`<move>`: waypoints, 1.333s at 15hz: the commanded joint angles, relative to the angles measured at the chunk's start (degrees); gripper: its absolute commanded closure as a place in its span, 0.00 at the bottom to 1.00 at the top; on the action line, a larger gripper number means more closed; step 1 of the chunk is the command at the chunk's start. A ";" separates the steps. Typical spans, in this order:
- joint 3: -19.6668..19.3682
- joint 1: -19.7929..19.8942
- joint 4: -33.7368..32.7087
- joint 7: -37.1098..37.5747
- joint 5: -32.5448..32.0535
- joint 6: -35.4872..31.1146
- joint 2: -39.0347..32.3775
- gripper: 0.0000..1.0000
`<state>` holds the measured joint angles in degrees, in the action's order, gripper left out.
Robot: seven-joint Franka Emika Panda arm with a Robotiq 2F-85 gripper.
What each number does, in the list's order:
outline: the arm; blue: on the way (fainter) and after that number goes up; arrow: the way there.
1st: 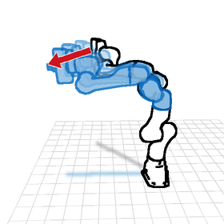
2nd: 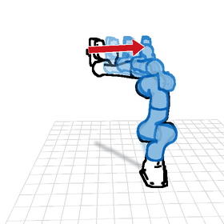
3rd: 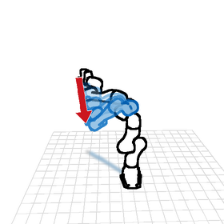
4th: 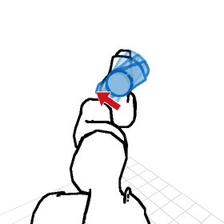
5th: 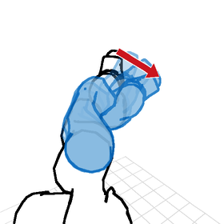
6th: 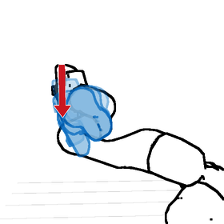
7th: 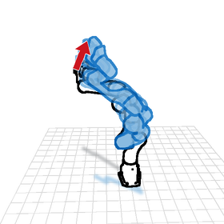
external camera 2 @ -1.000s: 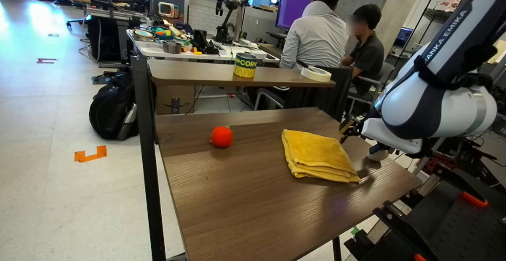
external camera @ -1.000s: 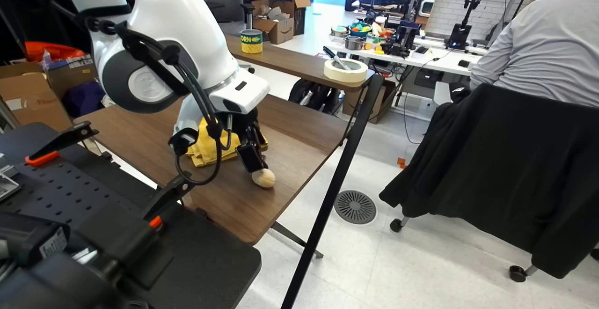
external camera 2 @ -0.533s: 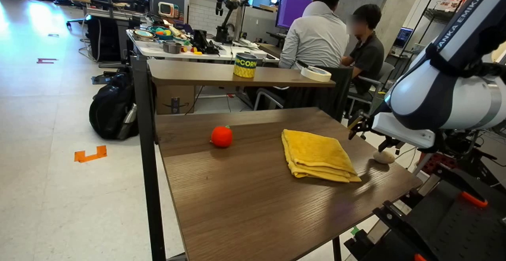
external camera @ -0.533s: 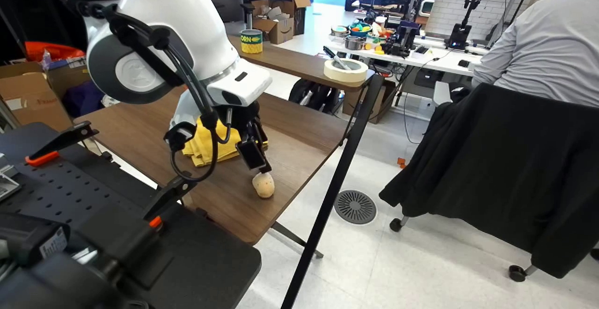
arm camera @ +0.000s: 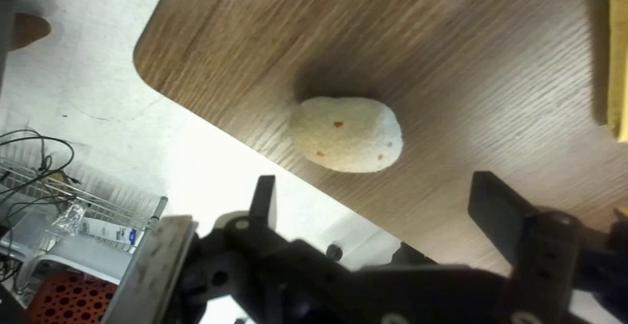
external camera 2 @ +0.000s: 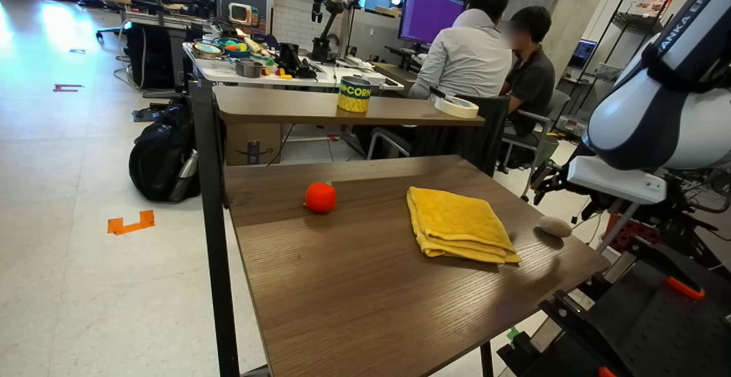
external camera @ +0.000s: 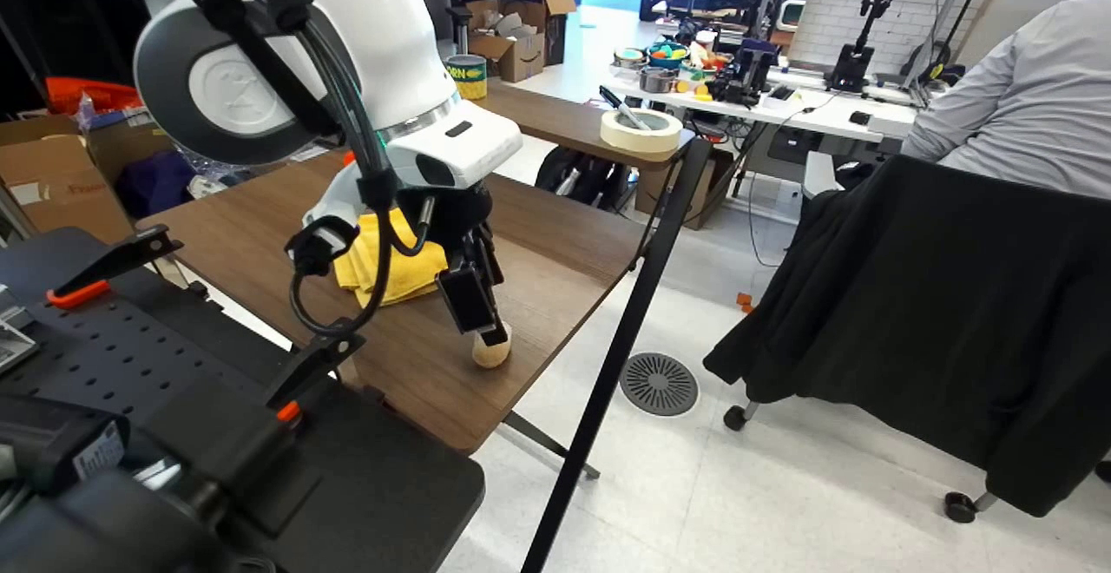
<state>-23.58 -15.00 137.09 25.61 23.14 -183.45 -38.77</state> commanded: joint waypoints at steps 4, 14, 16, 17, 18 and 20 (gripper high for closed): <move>-2.58 -3.63 -1.06 2.24 -1.03 4.57 -0.72 0.00; 4.41 3.11 -5.93 1.58 -0.67 3.28 -4.55 0.00; 3.35 2.34 -6.06 1.98 -0.70 4.03 -4.92 0.00; 3.32 2.39 -6.01 1.95 -0.70 3.93 -4.89 0.00; 2.99 2.18 -5.58 1.88 -0.76 3.95 -4.55 0.00; 2.50 1.89 -5.15 1.98 -0.66 3.31 -4.34 0.00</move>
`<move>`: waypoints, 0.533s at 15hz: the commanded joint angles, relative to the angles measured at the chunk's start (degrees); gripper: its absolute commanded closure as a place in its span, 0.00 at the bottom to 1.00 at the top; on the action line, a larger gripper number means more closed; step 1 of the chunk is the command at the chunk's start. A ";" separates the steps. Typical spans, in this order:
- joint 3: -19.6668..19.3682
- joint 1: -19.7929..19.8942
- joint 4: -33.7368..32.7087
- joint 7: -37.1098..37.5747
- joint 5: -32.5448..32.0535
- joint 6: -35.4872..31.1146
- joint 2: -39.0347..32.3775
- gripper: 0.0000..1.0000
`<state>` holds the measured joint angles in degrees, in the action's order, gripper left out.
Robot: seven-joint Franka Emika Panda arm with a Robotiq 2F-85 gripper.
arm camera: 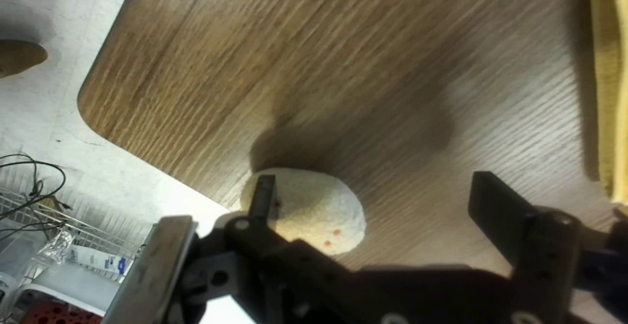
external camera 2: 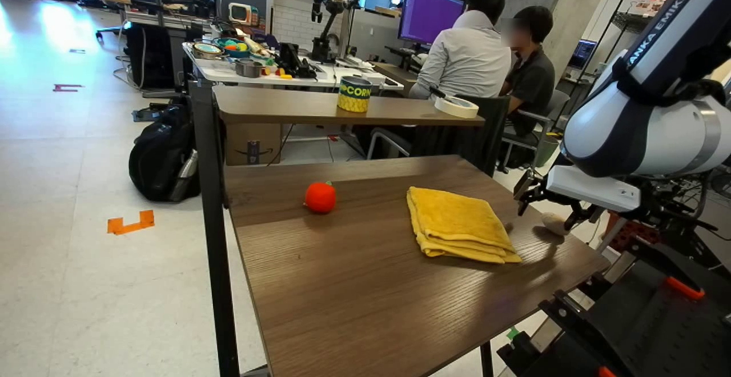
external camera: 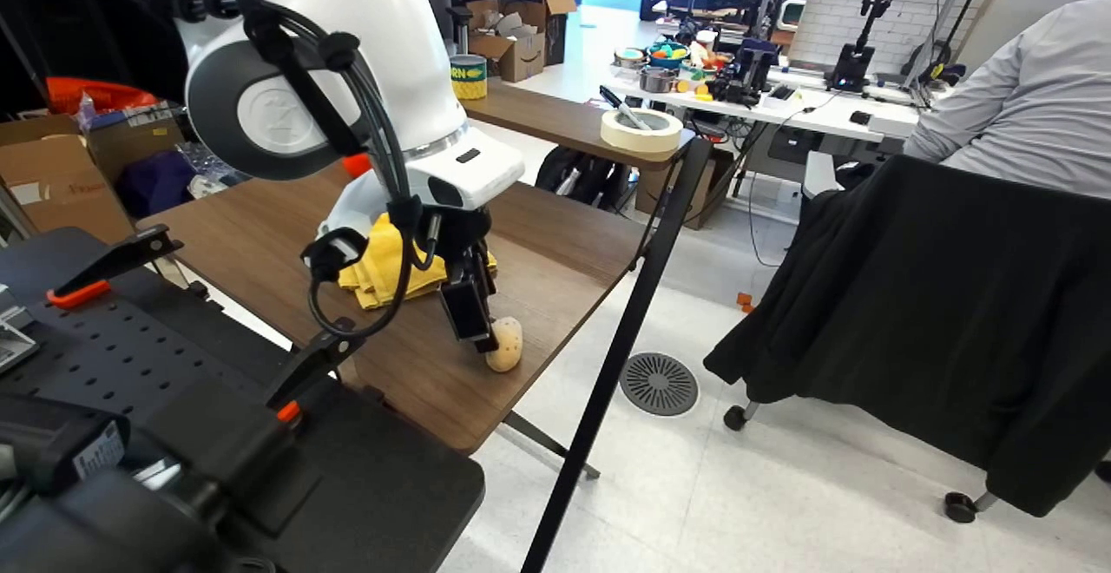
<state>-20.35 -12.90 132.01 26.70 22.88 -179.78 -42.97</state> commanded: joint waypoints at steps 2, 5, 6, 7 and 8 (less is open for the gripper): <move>-1.39 -0.64 -0.69 1.57 -0.10 -0.67 -0.85 0.00; -2.64 -0.95 -1.60 2.96 0.28 0.15 -1.34 0.00; -3.17 -1.22 -1.79 3.36 0.29 0.31 -1.63 0.00; -3.51 -1.25 -2.20 3.68 0.26 0.48 -2.08 0.00; -3.34 -0.84 -2.51 3.77 0.27 0.56 -2.25 0.25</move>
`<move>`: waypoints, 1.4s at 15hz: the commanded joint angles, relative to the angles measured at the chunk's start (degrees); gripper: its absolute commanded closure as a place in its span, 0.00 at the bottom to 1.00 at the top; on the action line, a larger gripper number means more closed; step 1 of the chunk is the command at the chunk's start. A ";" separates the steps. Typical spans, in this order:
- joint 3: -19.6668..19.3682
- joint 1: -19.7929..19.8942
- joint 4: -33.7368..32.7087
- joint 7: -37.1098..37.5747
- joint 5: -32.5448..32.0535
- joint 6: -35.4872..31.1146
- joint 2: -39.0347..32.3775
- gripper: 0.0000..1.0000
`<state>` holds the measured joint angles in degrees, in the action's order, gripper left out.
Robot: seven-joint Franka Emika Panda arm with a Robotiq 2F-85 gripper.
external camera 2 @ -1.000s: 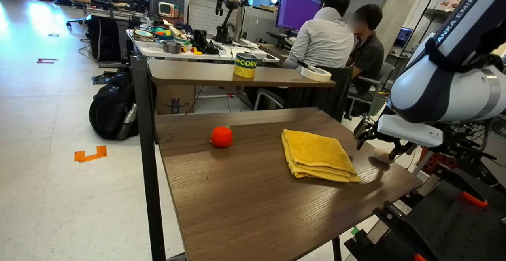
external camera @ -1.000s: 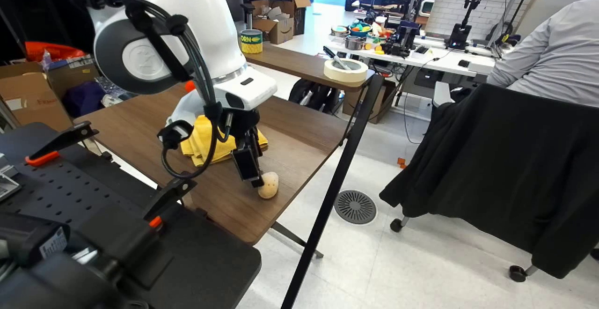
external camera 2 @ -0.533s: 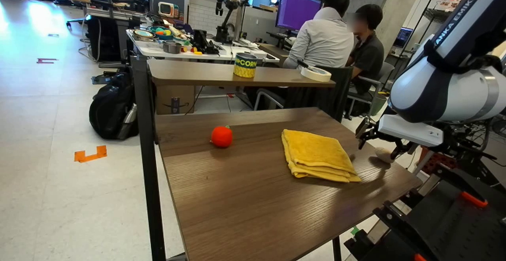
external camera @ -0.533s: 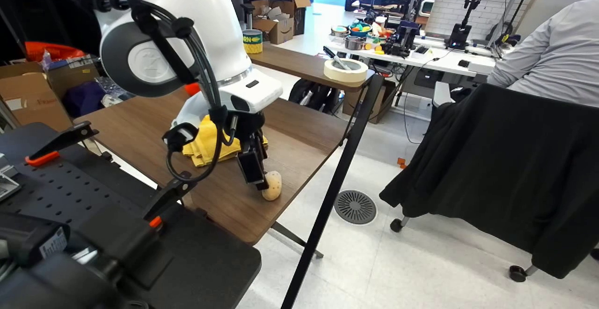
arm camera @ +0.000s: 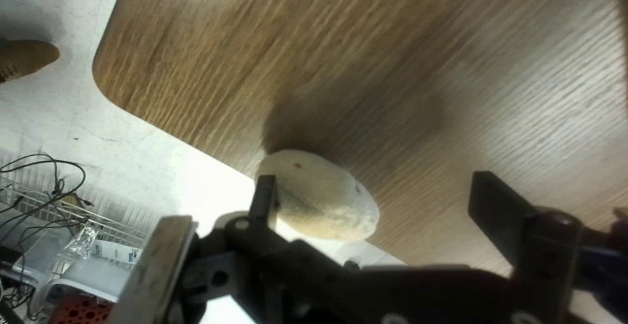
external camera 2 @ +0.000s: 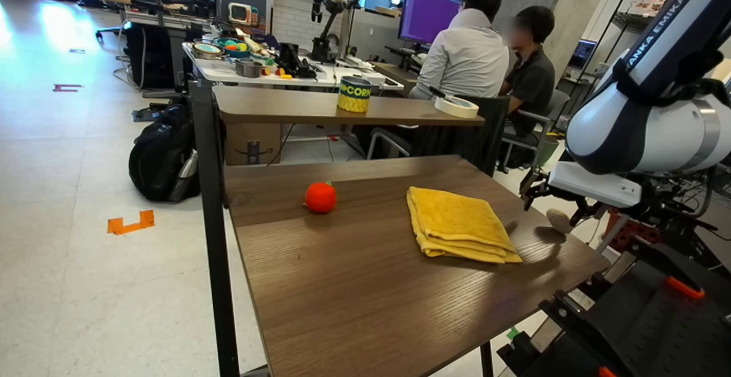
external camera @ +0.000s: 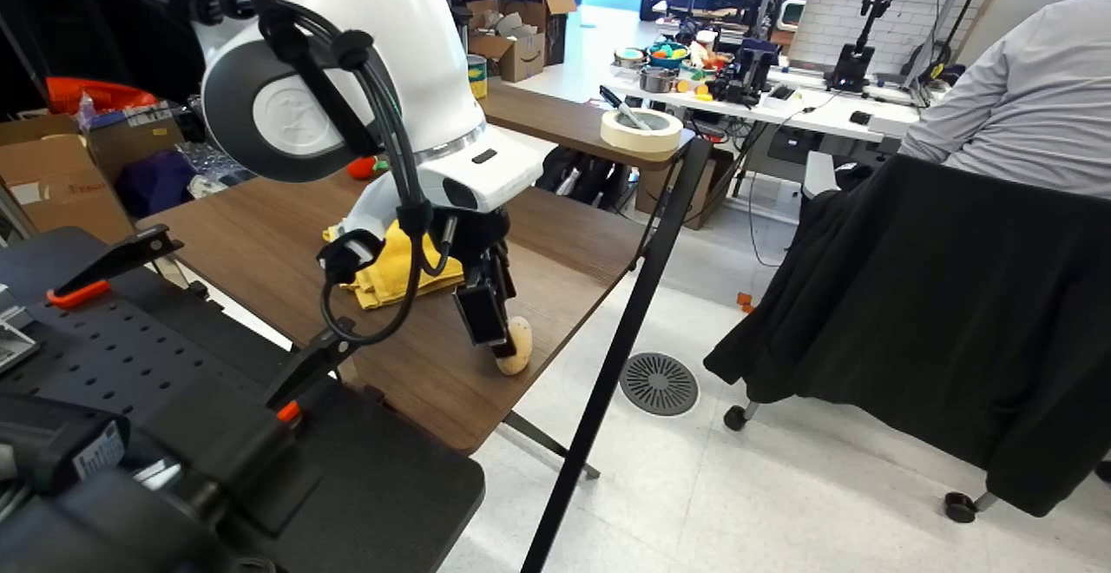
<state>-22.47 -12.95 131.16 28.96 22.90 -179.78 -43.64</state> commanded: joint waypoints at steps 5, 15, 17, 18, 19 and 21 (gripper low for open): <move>-1.04 -0.27 -2.83 1.41 -0.02 1.10 -2.94 0.57; 11.20 4.35 -5.26 0.03 1.50 -8.85 2.82 0.99; 14.40 4.12 -11.31 1.73 2.65 -7.53 2.06 0.98; 14.61 2.73 -15.24 2.92 3.38 -6.26 0.48 0.98; 14.67 1.41 -19.37 4.18 4.03 -4.85 -1.40 0.98; 13.42 -1.60 -27.14 7.33 4.24 -1.11 -4.87 0.98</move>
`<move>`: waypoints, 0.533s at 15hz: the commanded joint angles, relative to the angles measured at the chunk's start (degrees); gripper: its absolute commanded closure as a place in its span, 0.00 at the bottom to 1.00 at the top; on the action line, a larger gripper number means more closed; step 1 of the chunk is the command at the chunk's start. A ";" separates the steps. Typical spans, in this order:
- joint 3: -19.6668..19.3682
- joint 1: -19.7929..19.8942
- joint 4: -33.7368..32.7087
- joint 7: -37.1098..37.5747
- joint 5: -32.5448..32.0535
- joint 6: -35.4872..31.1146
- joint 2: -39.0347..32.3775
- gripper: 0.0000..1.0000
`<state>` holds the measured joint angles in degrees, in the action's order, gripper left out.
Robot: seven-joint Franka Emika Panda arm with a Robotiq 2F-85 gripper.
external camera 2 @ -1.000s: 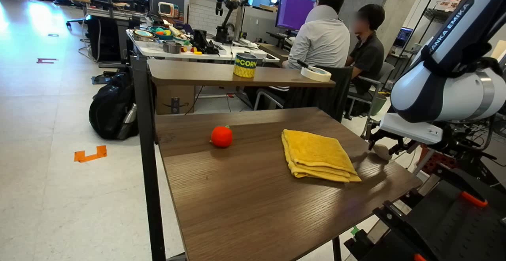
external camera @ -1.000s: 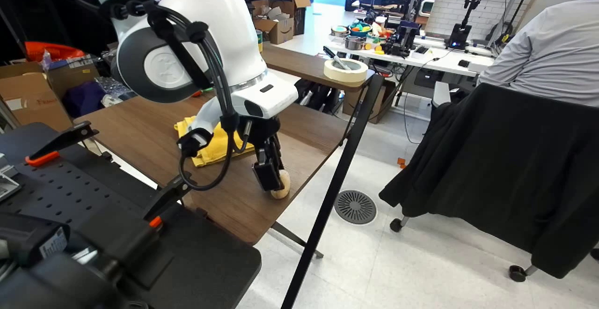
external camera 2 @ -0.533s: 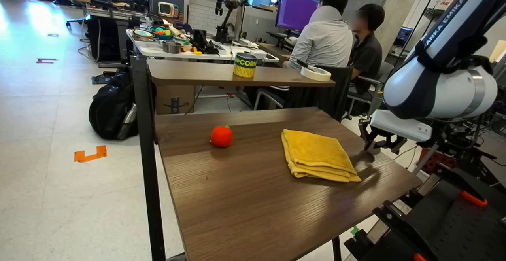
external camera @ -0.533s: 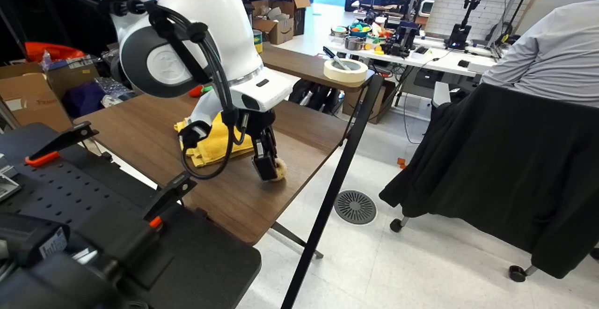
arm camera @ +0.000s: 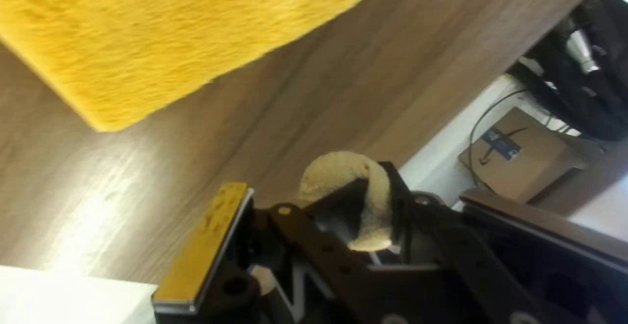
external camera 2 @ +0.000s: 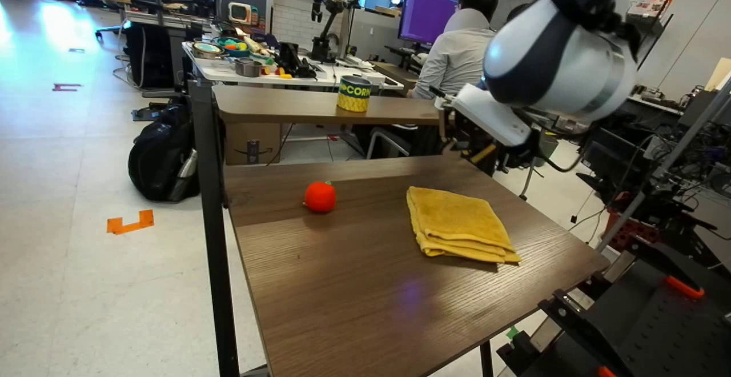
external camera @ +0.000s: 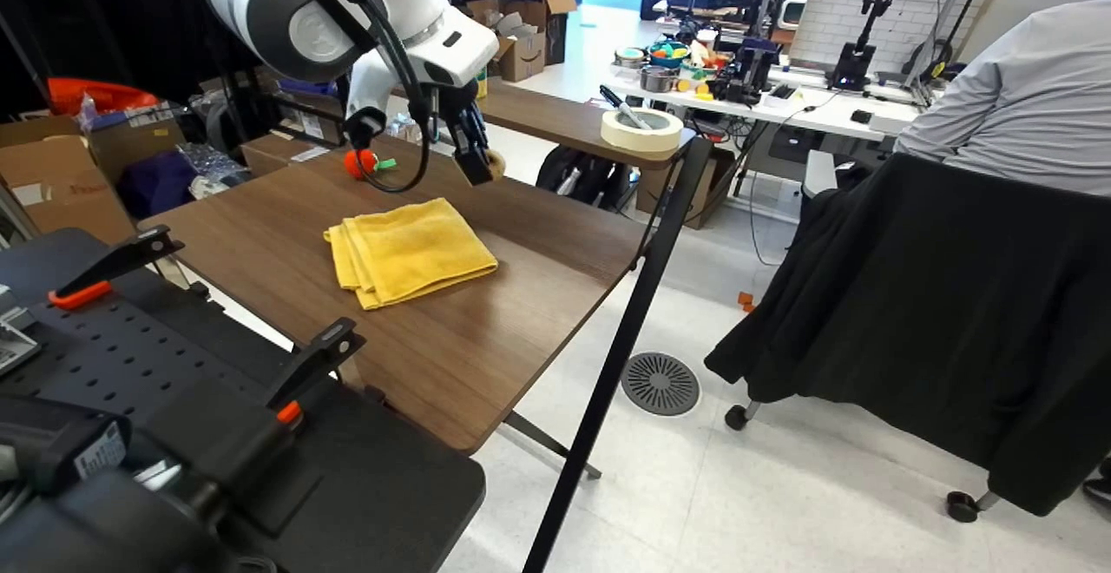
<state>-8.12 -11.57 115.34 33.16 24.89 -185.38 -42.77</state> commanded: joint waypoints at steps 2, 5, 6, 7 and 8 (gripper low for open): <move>-3.32 -6.01 -18.10 8.55 0.97 8.81 -9.17 0.98; -6.29 -8.73 -27.87 15.82 -1.22 14.66 -15.68 0.98; -6.81 -9.00 -30.98 18.10 -2.19 16.69 -17.91 0.98; -7.34 -9.06 -33.42 20.27 -3.23 18.91 -19.71 0.98; -8.00 -9.15 -35.17 22.15 -4.05 19.48 -20.51 0.98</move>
<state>-13.88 -20.33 91.00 49.14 23.63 -171.29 -55.93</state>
